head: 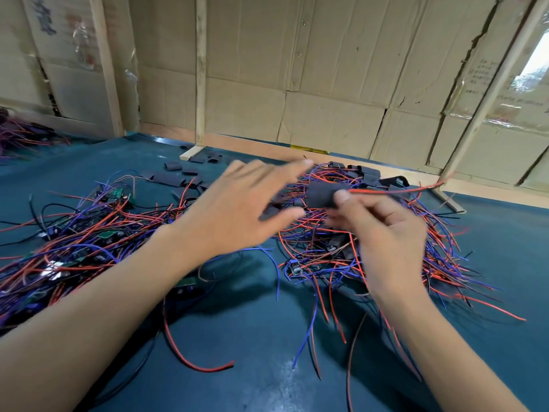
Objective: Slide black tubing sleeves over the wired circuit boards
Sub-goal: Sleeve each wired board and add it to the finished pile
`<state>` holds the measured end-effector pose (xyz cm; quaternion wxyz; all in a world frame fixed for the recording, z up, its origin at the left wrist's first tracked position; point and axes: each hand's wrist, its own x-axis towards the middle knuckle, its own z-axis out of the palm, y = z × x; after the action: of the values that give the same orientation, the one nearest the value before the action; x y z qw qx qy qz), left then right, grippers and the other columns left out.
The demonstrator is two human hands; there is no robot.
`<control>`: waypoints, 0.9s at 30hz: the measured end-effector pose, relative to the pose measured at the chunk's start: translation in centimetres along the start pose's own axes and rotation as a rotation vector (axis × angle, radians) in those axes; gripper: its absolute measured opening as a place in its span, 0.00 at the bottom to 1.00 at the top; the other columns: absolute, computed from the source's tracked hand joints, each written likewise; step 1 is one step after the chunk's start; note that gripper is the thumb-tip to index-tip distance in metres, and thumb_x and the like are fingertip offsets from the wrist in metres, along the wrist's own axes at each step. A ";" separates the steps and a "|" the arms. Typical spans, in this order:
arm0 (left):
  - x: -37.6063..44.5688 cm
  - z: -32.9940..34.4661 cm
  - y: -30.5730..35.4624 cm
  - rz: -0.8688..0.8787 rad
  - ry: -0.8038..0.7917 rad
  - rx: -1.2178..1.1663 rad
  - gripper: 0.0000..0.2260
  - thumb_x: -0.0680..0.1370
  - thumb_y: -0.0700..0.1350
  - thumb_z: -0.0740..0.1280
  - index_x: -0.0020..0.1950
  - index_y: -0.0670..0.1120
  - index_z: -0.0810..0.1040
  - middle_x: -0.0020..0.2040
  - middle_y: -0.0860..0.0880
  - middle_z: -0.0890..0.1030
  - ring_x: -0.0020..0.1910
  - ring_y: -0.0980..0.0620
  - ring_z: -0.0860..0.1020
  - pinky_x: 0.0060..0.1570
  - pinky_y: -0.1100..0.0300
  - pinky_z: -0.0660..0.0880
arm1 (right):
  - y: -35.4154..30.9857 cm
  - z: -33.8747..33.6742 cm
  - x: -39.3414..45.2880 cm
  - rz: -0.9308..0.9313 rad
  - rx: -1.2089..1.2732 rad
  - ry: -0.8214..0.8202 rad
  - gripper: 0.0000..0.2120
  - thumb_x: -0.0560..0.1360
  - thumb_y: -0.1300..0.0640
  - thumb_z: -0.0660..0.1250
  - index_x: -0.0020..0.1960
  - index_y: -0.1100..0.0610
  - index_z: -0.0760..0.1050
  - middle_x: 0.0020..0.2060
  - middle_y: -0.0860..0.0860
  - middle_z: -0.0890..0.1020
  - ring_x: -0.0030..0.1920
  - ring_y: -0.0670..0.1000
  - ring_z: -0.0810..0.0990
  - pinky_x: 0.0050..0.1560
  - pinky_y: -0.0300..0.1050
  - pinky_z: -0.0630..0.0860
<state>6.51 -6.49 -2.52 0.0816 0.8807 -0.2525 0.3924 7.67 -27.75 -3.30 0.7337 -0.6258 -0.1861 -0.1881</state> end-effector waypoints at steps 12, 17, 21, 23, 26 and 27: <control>-3.1 1.7 -8.2 -0.772 -0.691 0.282 0.17 0.80 0.55 0.65 0.68 0.53 0.74 0.66 0.46 0.76 0.66 0.39 0.71 0.62 0.43 0.65 | -1.7 -5.4 3.4 0.260 -0.094 0.234 0.07 0.79 0.63 0.69 0.41 0.60 0.79 0.26 0.50 0.72 0.22 0.48 0.71 0.21 0.41 0.73; -2.8 1.6 -8.0 -0.706 -0.568 0.290 0.23 0.77 0.55 0.65 0.72 0.57 0.68 0.56 0.51 0.81 0.63 0.42 0.73 0.61 0.43 0.63 | -0.7 -3.7 1.6 -0.098 -0.381 0.244 0.15 0.76 0.43 0.68 0.39 0.53 0.79 0.24 0.47 0.73 0.29 0.53 0.71 0.33 0.51 0.69; -2.6 1.5 -8.2 -0.696 -0.609 0.339 0.25 0.76 0.58 0.65 0.73 0.56 0.67 0.60 0.50 0.78 0.65 0.42 0.69 0.61 0.41 0.62 | 0.6 -0.1 -1.6 -0.245 -0.455 -0.091 0.12 0.79 0.47 0.68 0.40 0.52 0.79 0.28 0.44 0.76 0.30 0.42 0.70 0.34 0.41 0.69; -3.0 1.9 -8.3 -0.735 -0.679 0.348 0.23 0.77 0.60 0.64 0.70 0.54 0.70 0.63 0.48 0.76 0.65 0.41 0.69 0.61 0.40 0.62 | 1.3 1.7 -3.1 -0.300 -0.523 -0.325 0.10 0.79 0.53 0.69 0.40 0.55 0.80 0.31 0.45 0.79 0.31 0.40 0.72 0.36 0.37 0.69; -3.4 2.2 -8.8 -0.715 -0.619 0.331 0.20 0.76 0.59 0.65 0.67 0.55 0.71 0.56 0.50 0.79 0.63 0.43 0.72 0.58 0.42 0.60 | 1.9 5.1 -3.9 -0.409 -0.633 -0.619 0.04 0.78 0.59 0.70 0.48 0.60 0.83 0.42 0.51 0.84 0.42 0.46 0.79 0.48 0.37 0.72; -3.3 2.2 -8.9 -0.717 -0.599 0.323 0.21 0.76 0.58 0.65 0.68 0.57 0.70 0.54 0.51 0.79 0.62 0.43 0.73 0.57 0.43 0.60 | 1.8 6.5 -3.8 -0.435 -0.669 -0.710 0.06 0.77 0.61 0.70 0.52 0.61 0.83 0.47 0.54 0.85 0.47 0.50 0.81 0.54 0.40 0.74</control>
<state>10.65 1.68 -5.94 -0.0023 0.9876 0.1183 0.1032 5.06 -20.85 -5.83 0.3302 -0.7976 -0.4783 -0.1613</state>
